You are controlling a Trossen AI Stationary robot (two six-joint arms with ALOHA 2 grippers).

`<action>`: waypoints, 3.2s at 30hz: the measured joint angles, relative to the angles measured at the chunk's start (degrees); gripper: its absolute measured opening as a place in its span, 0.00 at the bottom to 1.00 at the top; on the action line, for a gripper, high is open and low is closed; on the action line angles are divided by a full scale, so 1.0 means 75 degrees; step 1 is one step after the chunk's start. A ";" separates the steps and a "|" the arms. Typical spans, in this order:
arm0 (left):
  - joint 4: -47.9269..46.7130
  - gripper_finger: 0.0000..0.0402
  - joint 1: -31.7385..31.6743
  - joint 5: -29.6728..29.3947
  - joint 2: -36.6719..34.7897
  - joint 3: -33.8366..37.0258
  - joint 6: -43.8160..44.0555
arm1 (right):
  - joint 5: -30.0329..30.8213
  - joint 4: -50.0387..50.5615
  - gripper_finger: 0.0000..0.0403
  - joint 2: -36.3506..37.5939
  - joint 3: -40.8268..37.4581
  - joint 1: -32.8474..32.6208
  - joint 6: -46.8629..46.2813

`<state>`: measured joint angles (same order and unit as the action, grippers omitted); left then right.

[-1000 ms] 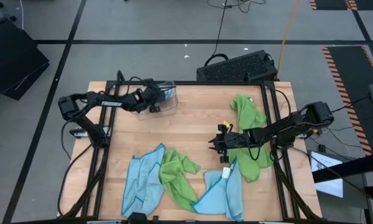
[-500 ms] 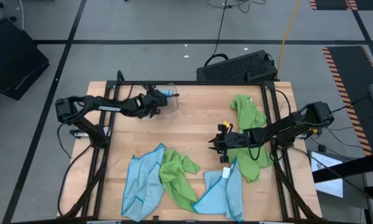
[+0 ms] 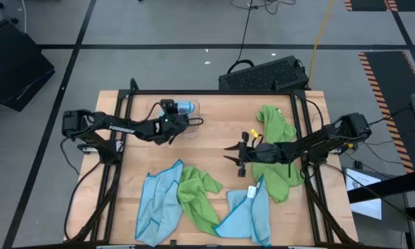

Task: Fold microfiber towels
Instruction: Put the top center blue microfiber cloth into the bin

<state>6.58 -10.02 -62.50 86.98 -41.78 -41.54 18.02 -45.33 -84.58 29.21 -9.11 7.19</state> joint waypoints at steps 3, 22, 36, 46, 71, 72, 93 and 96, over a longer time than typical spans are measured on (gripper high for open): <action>0.0265 0.06 0.0456 -0.0721 -0.0303 0.0000 -0.0162 | 0.0034 -0.1057 0.41 0.0000 0.0006 0.0006 0.0579; 0.0768 0.04 0.4246 -0.1277 -0.0912 0.0006 0.3612 | 0.0241 -0.0720 0.73 -0.0028 0.1140 -0.0465 0.2324; 0.1119 0.04 0.4634 -0.0920 -0.0595 0.0003 0.4597 | 0.0210 0.0355 0.84 -0.1456 0.2926 -0.1150 0.2869; 0.0645 0.04 0.4628 -0.0104 -0.0595 0.0003 0.5042 | 0.2376 -0.1151 0.98 -0.2791 0.3812 -0.1439 0.3831; 0.0680 0.07 0.4506 0.1355 -0.0601 0.0003 0.4999 | 0.2313 0.0163 0.66 -0.2958 0.3812 -0.0746 0.2863; 0.0645 0.07 0.4514 0.1358 -0.0638 0.0003 0.4984 | 0.2490 0.0259 0.63 -0.2958 0.3812 -0.0749 0.2828; -0.0174 0.04 0.4184 0.1961 -0.1064 0.0000 0.5826 | 0.2724 0.0585 0.58 -0.2958 0.3809 -0.0792 0.1783; -0.0173 0.05 0.4090 0.2138 -0.1064 0.0000 0.5940 | 0.2368 0.0534 0.62 -0.2958 0.3809 -0.0790 0.1623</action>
<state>5.29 20.65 -46.46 79.00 -41.78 3.01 35.78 -41.32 -106.76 57.78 -15.03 19.36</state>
